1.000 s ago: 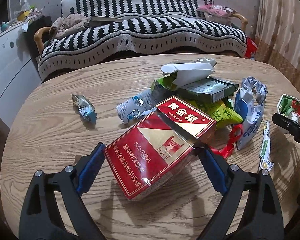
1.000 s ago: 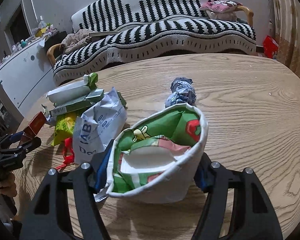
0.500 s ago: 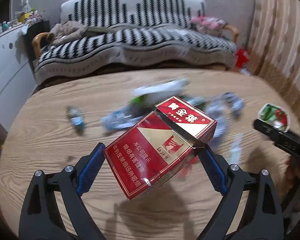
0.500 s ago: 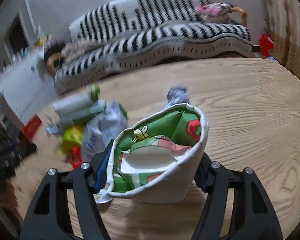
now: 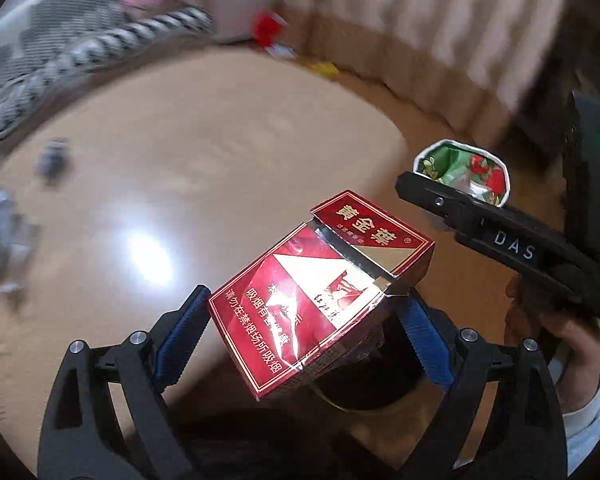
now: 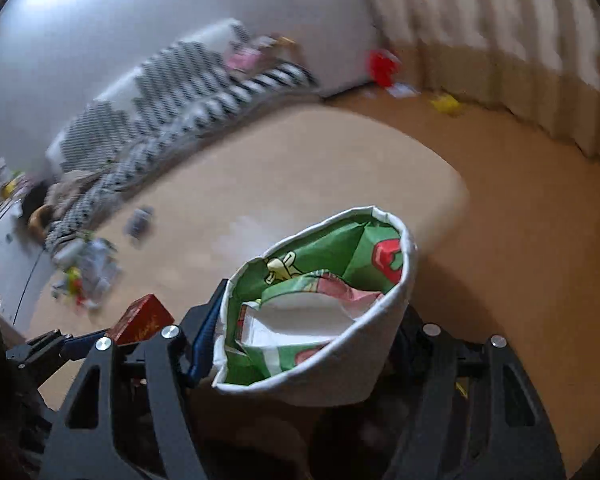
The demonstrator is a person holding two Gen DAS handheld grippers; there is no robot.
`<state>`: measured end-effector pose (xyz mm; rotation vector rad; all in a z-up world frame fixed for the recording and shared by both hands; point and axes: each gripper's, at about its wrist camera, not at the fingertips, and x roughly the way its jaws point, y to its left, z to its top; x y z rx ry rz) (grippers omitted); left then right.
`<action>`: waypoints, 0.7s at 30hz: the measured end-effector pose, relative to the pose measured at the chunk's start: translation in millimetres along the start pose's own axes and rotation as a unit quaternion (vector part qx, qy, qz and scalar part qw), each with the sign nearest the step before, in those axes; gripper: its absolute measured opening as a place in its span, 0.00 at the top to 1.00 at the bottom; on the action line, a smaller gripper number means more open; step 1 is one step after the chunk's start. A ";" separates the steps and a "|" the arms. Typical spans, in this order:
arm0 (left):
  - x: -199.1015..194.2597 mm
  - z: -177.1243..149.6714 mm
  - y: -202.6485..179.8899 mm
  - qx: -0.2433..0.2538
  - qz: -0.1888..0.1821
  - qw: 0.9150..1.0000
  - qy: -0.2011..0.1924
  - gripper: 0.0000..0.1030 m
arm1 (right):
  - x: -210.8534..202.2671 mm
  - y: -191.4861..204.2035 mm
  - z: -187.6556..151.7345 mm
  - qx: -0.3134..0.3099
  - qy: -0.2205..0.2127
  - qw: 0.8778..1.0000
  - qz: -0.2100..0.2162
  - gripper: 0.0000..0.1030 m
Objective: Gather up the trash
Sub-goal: 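Carry both items to the black bin and open both tools over it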
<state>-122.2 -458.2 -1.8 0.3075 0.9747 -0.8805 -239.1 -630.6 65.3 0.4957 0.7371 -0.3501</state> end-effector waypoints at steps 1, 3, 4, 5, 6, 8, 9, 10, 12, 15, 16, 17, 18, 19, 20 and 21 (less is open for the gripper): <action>17.0 -6.4 -18.1 0.010 -0.010 1.000 0.024 0.13 | -1.9 -21.4 -12.5 0.016 0.011 1.000 -0.008 0.35; 42.4 -20.9 -47.1 0.032 -0.021 0.998 0.058 0.13 | -6.5 -46.1 -37.2 0.038 0.024 0.999 -0.010 0.36; 48.3 -24.6 -55.1 0.040 -0.020 0.997 0.065 0.13 | -8.6 -59.2 -47.1 0.049 0.029 0.998 -0.012 0.36; 55.5 -29.6 -63.6 0.047 -0.020 0.996 0.074 0.13 | -9.9 -66.5 -52.8 0.054 0.031 0.998 -0.013 0.36; 59.5 -32.0 -67.3 0.049 -0.021 0.995 0.079 0.13 | -10.8 -71.9 -56.3 0.058 0.033 0.998 -0.013 0.36; 67.1 -35.3 -74.5 0.051 -0.018 0.995 0.089 0.13 | -9.9 -80.8 -62.4 0.066 0.038 0.997 -0.011 0.36; 69.1 -35.9 -75.9 0.051 -0.016 0.994 0.091 0.13 | -9.1 -84.3 -63.8 0.069 0.040 0.997 -0.010 0.36; 69.5 -34.8 -78.6 0.051 -0.015 0.994 0.092 0.13 | -7.4 -86.0 -65.2 0.069 0.044 0.997 -0.011 0.36; 72.8 -35.3 -79.9 0.054 -0.012 0.994 0.099 0.12 | -4.7 -86.2 -66.7 0.065 0.054 0.996 -0.017 0.33; 80.0 -34.6 -84.6 0.067 -0.023 0.990 0.118 0.10 | 7.0 -82.3 -66.7 0.068 0.086 0.994 -0.021 0.12; 83.1 -35.8 -83.6 0.063 -0.028 0.989 0.127 0.07 | 7.9 -83.0 -65.7 0.071 0.087 0.993 -0.023 0.06; 85.3 -33.7 -83.9 0.059 -0.031 0.989 0.131 0.06 | 7.7 -83.8 -65.1 0.075 0.087 0.993 -0.028 0.06; 84.9 -32.5 -78.8 0.049 -0.032 0.989 0.135 0.06 | 6.6 -86.6 -65.0 0.079 0.085 0.993 -0.030 0.06; 84.1 -32.4 -75.5 0.042 -0.028 0.990 0.135 0.06 | 5.7 -87.9 -63.1 0.089 0.082 0.992 -0.029 0.06; 80.6 -32.2 -70.0 0.033 -0.018 0.991 0.132 0.06 | 4.1 -88.4 -61.9 0.099 0.079 0.992 -0.030 0.06; 74.7 -31.8 -63.9 0.024 -0.010 0.992 0.125 0.06 | 2.0 -89.7 -61.1 0.109 0.074 0.991 -0.031 0.06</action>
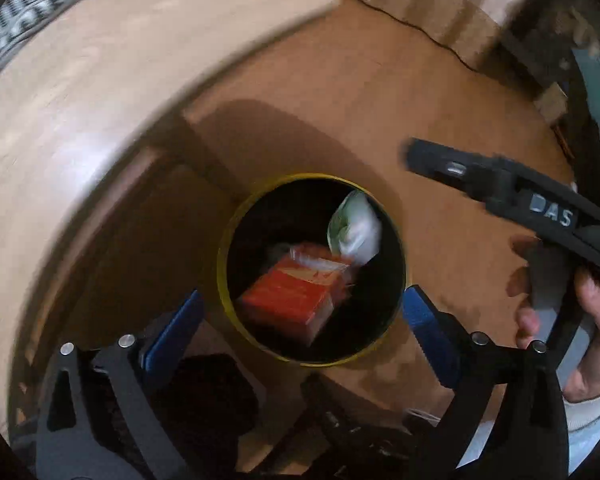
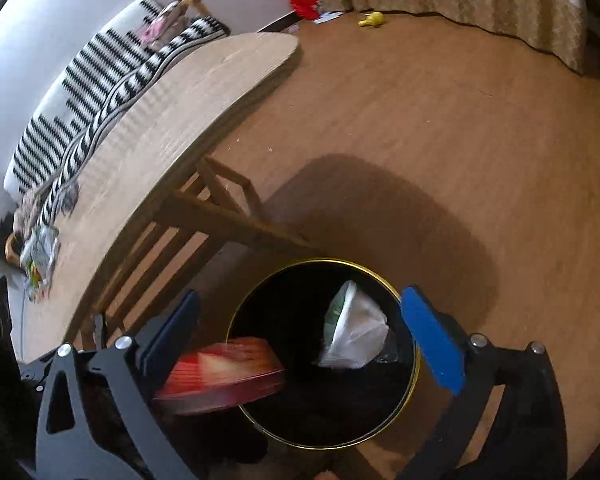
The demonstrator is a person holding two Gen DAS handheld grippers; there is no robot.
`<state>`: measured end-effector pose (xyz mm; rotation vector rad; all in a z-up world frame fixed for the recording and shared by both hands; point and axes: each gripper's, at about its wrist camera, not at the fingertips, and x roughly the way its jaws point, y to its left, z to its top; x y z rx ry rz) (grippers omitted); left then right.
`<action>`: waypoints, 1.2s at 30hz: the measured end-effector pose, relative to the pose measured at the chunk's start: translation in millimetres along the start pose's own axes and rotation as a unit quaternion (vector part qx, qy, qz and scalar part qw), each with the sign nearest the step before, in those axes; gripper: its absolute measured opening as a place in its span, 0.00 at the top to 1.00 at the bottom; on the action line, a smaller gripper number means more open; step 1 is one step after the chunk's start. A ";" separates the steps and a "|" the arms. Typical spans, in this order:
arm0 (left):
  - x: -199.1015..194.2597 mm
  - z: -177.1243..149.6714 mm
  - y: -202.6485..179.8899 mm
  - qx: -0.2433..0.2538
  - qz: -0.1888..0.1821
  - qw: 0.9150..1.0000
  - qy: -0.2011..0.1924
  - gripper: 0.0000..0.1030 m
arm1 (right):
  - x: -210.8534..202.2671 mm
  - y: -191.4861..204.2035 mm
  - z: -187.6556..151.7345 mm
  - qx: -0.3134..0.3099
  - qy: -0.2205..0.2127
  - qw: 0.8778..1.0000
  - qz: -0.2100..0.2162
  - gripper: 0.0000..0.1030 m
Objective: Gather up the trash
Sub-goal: 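Carry both items to the black bin and open both tools over it, then move both tools back over the remaining trash on the table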
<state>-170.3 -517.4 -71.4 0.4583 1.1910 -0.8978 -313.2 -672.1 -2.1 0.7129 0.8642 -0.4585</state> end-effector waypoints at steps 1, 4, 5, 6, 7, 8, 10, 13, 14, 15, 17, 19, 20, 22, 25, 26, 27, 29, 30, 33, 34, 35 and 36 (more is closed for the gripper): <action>-12.3 1.5 12.0 -0.016 0.004 1.000 -0.015 0.06 | -1.0 1.4 2.1 0.004 -0.004 1.000 0.001 0.06; -44.6 1.7 38.8 -0.048 0.016 0.997 -0.055 0.06 | -6.1 12.7 2.9 -0.002 -0.032 0.999 0.003 0.06; -60.1 -1.0 52.4 -0.059 0.023 0.995 -0.075 0.06 | -7.7 20.4 3.0 -0.009 -0.043 0.999 0.005 0.06; -77.1 -5.8 68.5 -0.073 0.033 0.992 -0.099 0.06 | -9.1 27.7 3.6 -0.016 -0.051 0.999 0.007 0.06; -91.4 -13.4 83.4 -0.086 0.046 0.988 -0.118 0.06 | -9.0 40.1 5.2 -0.028 -0.059 0.998 0.010 0.06; -101.4 -15.8 102.4 -0.103 0.062 0.984 -0.135 0.06 | -8.3 51.8 7.0 -0.040 -0.066 0.997 0.013 0.06; -124.2 -34.0 145.0 -0.146 0.107 0.970 -0.163 0.06 | -5.6 82.6 10.2 -0.069 -0.073 0.995 0.023 0.06; -152.8 -74.2 219.2 -0.221 0.180 0.942 -0.177 0.06 | 6.6 143.5 14.9 -0.121 -0.069 0.989 0.047 0.06; -158.6 -86.4 238.2 -0.239 0.194 0.935 -0.175 0.06 | 9.6 163.8 13.5 -0.138 -0.068 0.987 0.053 0.06; -165.1 -101.1 260.9 -0.261 0.211 0.926 -0.173 0.06 | 14.5 191.0 12.1 -0.161 -0.065 0.983 0.060 0.06; -177.0 -121.1 293.9 -0.296 0.238 0.910 -0.169 0.06 | 22.7 237.3 7.1 -0.198 -0.060 0.976 0.072 0.06; -188.0 -135.1 328.2 -0.325 0.249 0.896 -0.170 0.06 | 34.4 290.8 1.8 -0.236 -0.050 0.967 0.084 0.06; -189.9 -140.6 341.5 -0.333 0.248 0.894 -0.167 0.06 | 42.1 320.3 -1.6 -0.256 -0.044 0.962 0.087 0.06; -184.8 -145.1 362.7 -0.338 0.238 0.896 -0.160 0.06 | 59.4 371.0 -5.3 -0.285 -0.033 0.954 0.089 0.06; -174.2 -137.5 385.1 -0.331 0.228 0.900 -0.168 0.06 | 95.8 447.9 -13.7 -0.323 -0.019 0.943 0.082 0.06; -165.3 -128.8 389.4 -0.332 0.229 0.900 -0.167 0.06 | 108.9 467.8 -19.0 -0.337 -0.008 0.938 0.081 0.06; -160.7 -128.8 394.3 -0.333 0.229 0.900 -0.167 0.06 | 121.8 485.8 -24.2 -0.348 0.003 0.934 0.082 0.06; -154.2 -126.5 402.4 -0.329 0.220 0.901 -0.176 0.06 | 143.0 514.2 -41.7 -0.379 0.016 0.922 0.077 0.06; -151.6 -123.6 405.3 -0.324 0.217 0.903 -0.180 0.06 | 150.3 520.8 -48.8 -0.397 0.018 0.915 0.070 0.06; -139.3 -115.0 412.9 -0.306 0.216 0.912 -0.165 0.06 | 171.2 520.0 -58.3 -0.424 0.022 0.904 0.039 0.06; -136.5 -111.7 413.9 -0.301 0.219 0.914 -0.161 0.06 | 177.0 514.0 -53.6 -0.425 0.030 0.904 0.030 0.06; -133.6 -106.9 415.3 -0.292 0.224 0.916 -0.159 0.06 | 182.7 512.4 -50.2 -0.430 0.033 0.902 0.020 0.06; -130.9 -102.2 417.4 -0.284 0.227 0.918 -0.158 0.06 | 186.3 510.7 -47.2 -0.441 0.032 0.897 0.016 0.06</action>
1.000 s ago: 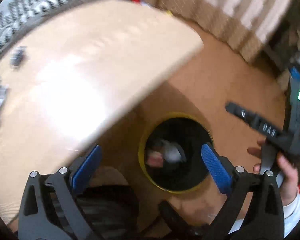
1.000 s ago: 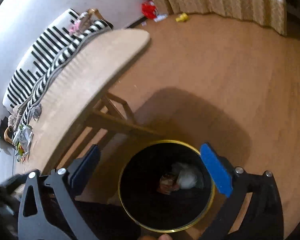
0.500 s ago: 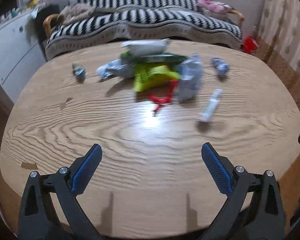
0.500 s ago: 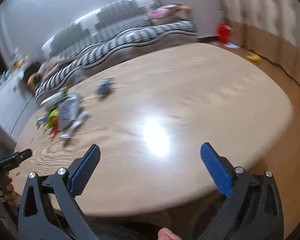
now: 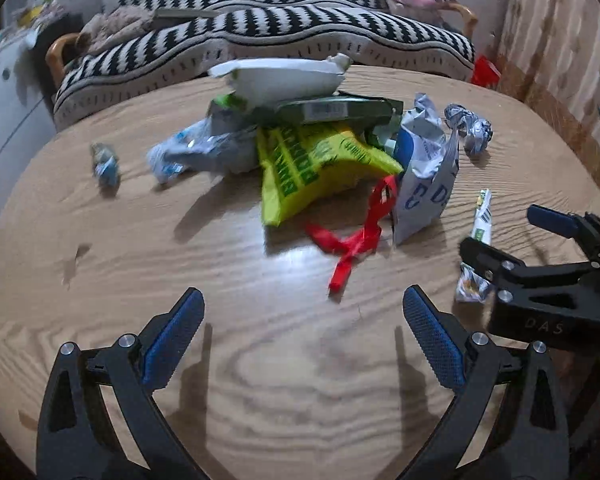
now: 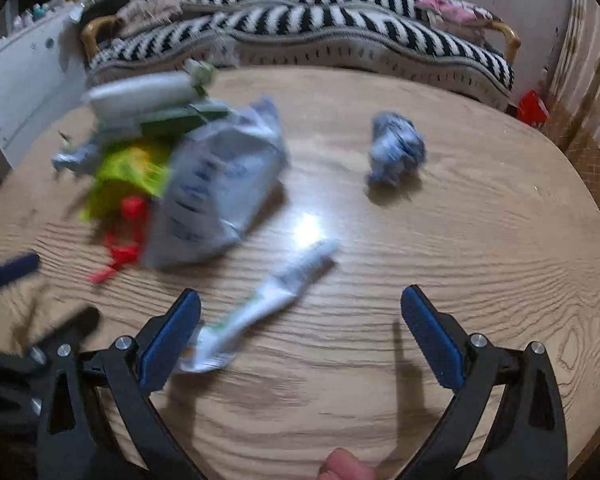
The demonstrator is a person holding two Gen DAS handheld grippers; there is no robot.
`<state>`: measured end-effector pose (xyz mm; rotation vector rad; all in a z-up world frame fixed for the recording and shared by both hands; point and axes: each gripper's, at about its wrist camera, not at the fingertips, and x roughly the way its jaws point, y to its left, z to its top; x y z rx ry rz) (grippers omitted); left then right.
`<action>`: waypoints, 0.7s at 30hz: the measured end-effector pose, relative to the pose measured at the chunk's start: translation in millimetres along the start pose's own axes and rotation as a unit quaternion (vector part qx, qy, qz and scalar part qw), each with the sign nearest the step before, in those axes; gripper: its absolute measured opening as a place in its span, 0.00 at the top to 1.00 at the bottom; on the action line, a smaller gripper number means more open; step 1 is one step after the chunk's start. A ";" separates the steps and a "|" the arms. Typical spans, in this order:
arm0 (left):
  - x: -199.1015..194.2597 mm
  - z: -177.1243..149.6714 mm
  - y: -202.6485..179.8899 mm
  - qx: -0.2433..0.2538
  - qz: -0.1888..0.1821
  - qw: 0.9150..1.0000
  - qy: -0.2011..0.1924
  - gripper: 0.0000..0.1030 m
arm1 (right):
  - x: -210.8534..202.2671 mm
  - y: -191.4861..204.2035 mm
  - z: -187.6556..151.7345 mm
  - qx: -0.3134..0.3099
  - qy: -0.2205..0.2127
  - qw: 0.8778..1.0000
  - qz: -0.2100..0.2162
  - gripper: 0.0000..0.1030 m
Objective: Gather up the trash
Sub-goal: 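Move both tools back over the remaining trash on the table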
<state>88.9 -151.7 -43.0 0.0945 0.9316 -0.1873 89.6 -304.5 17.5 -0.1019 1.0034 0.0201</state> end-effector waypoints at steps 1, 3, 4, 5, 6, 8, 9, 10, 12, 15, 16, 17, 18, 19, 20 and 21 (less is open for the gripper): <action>4.2 3.1 -1.6 0.005 0.001 1.000 0.002 0.06 | 0.7 -7.4 0.0 -0.005 -0.003 1.000 0.008 0.06; 13.0 9.7 -3.4 0.005 -0.001 1.000 0.009 0.06 | 2.9 -17.5 -2.2 0.003 -0.003 1.000 0.021 0.06; 16.5 12.3 -3.1 0.005 -0.004 1.000 0.012 0.06 | 5.1 -25.0 -3.1 0.011 -0.002 0.999 0.037 0.05; 20.5 15.2 -4.3 0.005 -0.007 1.000 0.016 0.06 | 5.4 -29.5 -4.0 0.005 -0.005 0.999 0.036 0.05; 23.7 17.2 -6.2 0.008 -0.006 1.000 0.018 0.06 | 6.1 -33.2 -3.2 -0.003 -0.007 0.999 0.043 0.05; 28.3 21.1 -9.8 0.013 -0.003 1.000 0.022 0.06 | 7.4 -39.2 -2.4 -0.012 -0.008 0.999 0.048 0.05; 30.4 22.7 -10.7 0.014 0.001 1.000 0.023 0.06 | 8.1 -40.4 -3.4 -0.013 -0.008 0.999 0.049 0.05; 31.6 24.7 -11.6 0.015 0.001 1.000 0.021 0.06 | 7.6 -44.4 -4.9 -0.013 -0.008 0.999 0.048 0.05; 33.3 26.8 -12.5 0.016 -0.001 1.000 0.021 0.06 | 6.6 -49.0 -6.5 -0.009 -0.005 0.999 0.045 0.05; 34.1 27.4 -11.9 0.021 -0.004 1.000 0.022 0.06 | 5.0 -57.0 -9.0 0.001 0.002 0.999 0.039 0.05; 34.2 27.5 -11.4 0.023 -0.006 0.999 0.023 0.06 | 3.1 -59.8 -9.4 0.010 0.003 0.999 0.036 0.06; 34.1 28.1 -10.9 0.025 -0.007 0.999 0.023 0.06 | 0.3 -62.0 -9.1 0.017 -0.003 0.999 0.039 0.06; 34.3 28.5 -10.1 0.028 -0.009 0.999 0.025 0.06 | -2.9 -63.0 -7.7 0.023 -0.011 0.999 0.047 0.06; 34.8 28.9 -8.9 0.029 -0.010 0.999 0.025 0.06 | -5.4 -63.9 -6.1 0.034 -0.017 0.998 0.059 0.06; 34.9 28.7 -7.6 0.029 -0.010 0.999 0.025 0.06 | -5.9 -63.2 -5.9 0.038 -0.018 0.997 0.062 0.06; 35.1 28.5 -6.2 0.028 -0.009 0.999 0.025 0.06 | -4.2 -61.8 -5.7 0.041 -0.015 0.997 0.064 0.06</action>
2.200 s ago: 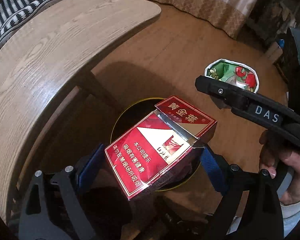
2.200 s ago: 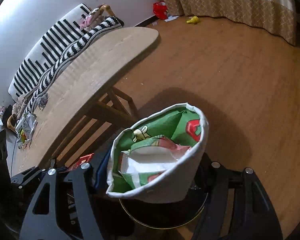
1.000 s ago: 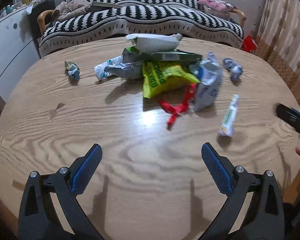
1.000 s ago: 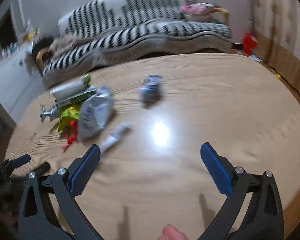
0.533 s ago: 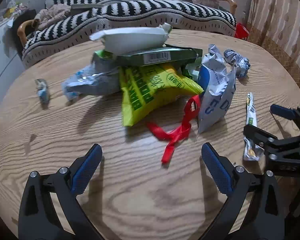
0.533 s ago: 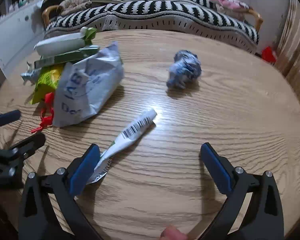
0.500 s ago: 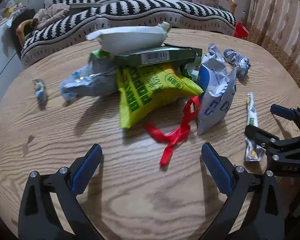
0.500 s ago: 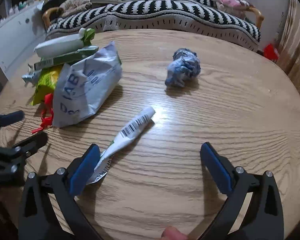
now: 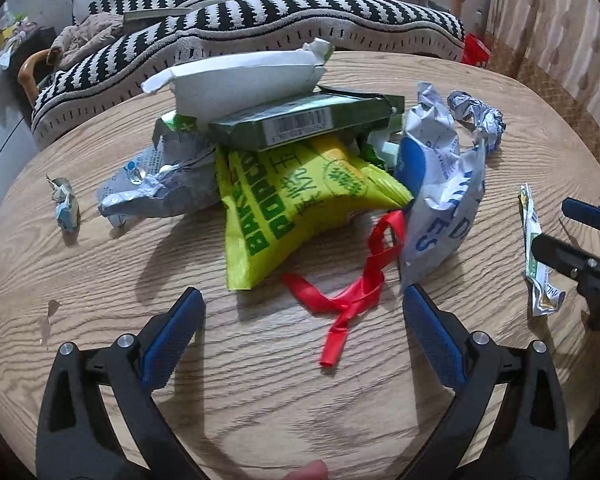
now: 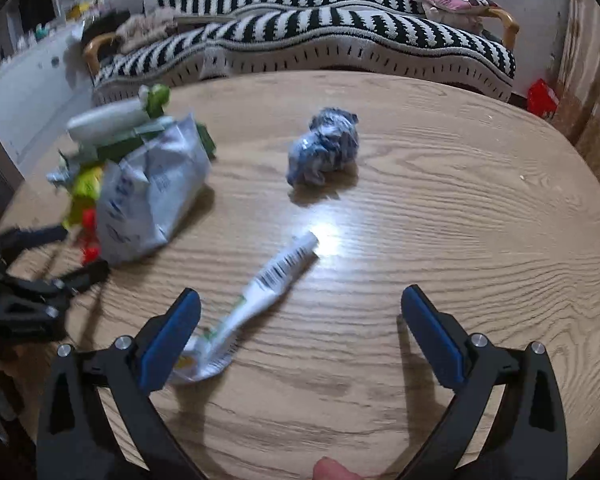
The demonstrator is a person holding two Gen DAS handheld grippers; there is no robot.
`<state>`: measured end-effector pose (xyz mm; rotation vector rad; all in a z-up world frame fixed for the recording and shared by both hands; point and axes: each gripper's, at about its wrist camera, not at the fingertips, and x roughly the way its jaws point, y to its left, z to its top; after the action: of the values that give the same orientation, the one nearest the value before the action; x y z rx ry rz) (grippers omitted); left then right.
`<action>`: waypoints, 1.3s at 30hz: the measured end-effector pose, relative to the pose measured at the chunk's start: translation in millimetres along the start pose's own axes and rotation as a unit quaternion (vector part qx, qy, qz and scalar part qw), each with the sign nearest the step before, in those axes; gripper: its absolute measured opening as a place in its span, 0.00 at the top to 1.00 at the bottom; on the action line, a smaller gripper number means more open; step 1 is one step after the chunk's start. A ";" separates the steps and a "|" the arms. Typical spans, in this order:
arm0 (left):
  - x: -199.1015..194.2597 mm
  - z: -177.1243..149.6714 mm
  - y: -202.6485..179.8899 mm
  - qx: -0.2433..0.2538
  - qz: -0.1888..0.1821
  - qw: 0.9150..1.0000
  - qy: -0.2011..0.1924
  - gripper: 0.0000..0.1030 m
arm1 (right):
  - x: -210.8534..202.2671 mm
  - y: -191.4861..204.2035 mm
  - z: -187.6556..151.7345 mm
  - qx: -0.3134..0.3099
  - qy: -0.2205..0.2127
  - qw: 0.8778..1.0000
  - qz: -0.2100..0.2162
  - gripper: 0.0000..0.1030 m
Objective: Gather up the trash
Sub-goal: 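Move both tools back over the remaining trash on the table, then grasp the red ribbon with left tool while right grasps the toothpaste tube, then carry ribbon and tube to the black bin and release both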
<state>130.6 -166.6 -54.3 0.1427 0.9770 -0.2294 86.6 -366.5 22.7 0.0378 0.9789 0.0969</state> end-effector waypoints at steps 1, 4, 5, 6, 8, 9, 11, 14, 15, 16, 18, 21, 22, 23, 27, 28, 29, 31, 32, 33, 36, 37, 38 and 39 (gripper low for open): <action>0.2 0.0 2.9 -0.004 0.002 1.000 0.000 0.06 | 2.4 1.4 -0.5 -0.001 0.005 1.000 -0.002 0.06; 0.6 -0.2 12.3 -0.017 0.011 1.000 0.001 0.06 | 10.1 8.3 -1.8 -0.021 0.012 0.999 -0.038 0.05; 0.8 -0.4 16.4 -0.025 0.016 1.000 0.001 0.06 | 10.4 9.7 -2.2 -0.024 0.007 0.999 -0.041 0.05; 0.7 -0.6 21.3 -0.033 0.022 0.999 0.002 0.06 | 10.3 10.0 -3.6 -0.021 0.005 0.999 -0.040 0.05; 0.5 -0.3 30.4 -0.046 0.030 0.998 0.004 0.06 | 11.0 10.7 -4.6 -0.019 0.001 0.999 -0.043 0.05; 0.4 -0.8 34.2 -0.054 0.034 0.998 0.003 0.06 | 11.1 11.4 -4.9 -0.018 0.000 0.999 -0.044 0.05; -0.4 -2.3 36.3 -0.058 0.038 0.998 0.001 0.06 | 11.0 12.4 -4.8 -0.016 0.000 0.999 -0.045 0.05; -1.5 -4.9 27.3 -0.047 0.031 0.998 -0.005 0.06 | 10.9 13.8 -4.7 -0.012 0.000 0.999 -0.047 0.05; -1.0 -4.1 22.1 -0.038 0.026 0.999 -0.007 0.06 | 10.7 14.9 -4.6 -0.010 0.000 0.999 -0.048 0.05; 0.1 -2.4 18.9 -0.033 0.023 0.999 -0.007 0.06 | 10.4 16.3 -4.6 -0.008 0.000 0.999 -0.049 0.05; 2.3 1.1 14.4 -0.028 0.019 0.999 -0.007 0.06 | 11.1 18.1 -1.5 -0.008 0.000 0.999 -0.050 0.05; 4.4 4.6 9.0 -0.026 0.017 0.999 -0.009 0.07 | 11.0 18.3 -1.1 -0.010 0.000 0.999 -0.049 0.05; 3.2 4.9 6.3 -0.024 0.016 0.999 -0.014 0.17 | 11.0 19.5 -0.6 -0.016 0.000 0.999 -0.043 0.05; 0.4 6.2 4.7 -0.021 0.018 0.999 -0.021 0.50 | 10.6 19.9 0.3 -0.020 -0.002 0.999 -0.038 0.08; -7.0 7.0 -3.8 -0.017 0.023 0.999 -0.016 0.70 | 2.2 29.1 0.4 -0.028 -0.020 0.999 -0.009 0.85; -8.0 6.5 -3.2 -0.020 0.018 1.000 -0.013 0.71 | 1.7 30.0 -0.2 -0.026 -0.020 0.999 -0.004 0.85; -9.5 6.1 -2.4 -0.024 0.011 1.000 -0.010 0.72 | 1.1 30.5 -1.0 -0.026 -0.021 0.999 0.002 0.85; -13.5 4.6 1.2 -0.039 -0.012 0.999 -0.002 0.72 | 0.2 29.5 -0.6 -0.016 -0.020 1.000 0.014 0.85; -15.9 3.4 3.8 -0.050 -0.025 0.998 0.001 0.72 | -0.7 27.8 -0.2 -0.008 -0.019 1.000 0.024 0.86; -19.1 2.2 5.7 -0.057 -0.033 0.998 0.001 0.72 | -2.7 26.9 0.1 -0.001 -0.019 0.999 0.033 0.86; -36.5 -1.2 9.1 -0.059 -0.026 0.998 -0.018 0.73 | -13.3 26.6 2.1 0.000 -0.033 0.999 0.035 0.86; -42.6 -3.0 10.3 -0.061 -0.028 0.997 -0.023 0.73 | -16.4 26.0 2.2 0.001 -0.037 0.999 0.036 0.86; -45.8 -4.5 11.3 -0.064 -0.030 0.997 -0.024 0.73 | -19.2 25.0 0.1 0.002 -0.040 0.998 0.038 0.86; -48.9 -6.0 11.9 -0.066 -0.030 0.997 -0.026 0.73 | -22.4 24.9 0.0 0.005 -0.044 0.998 0.041 0.86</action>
<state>102.4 -147.5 -16.7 -0.0138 0.9432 -0.2225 72.6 -343.9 43.1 0.0900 0.8891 0.1640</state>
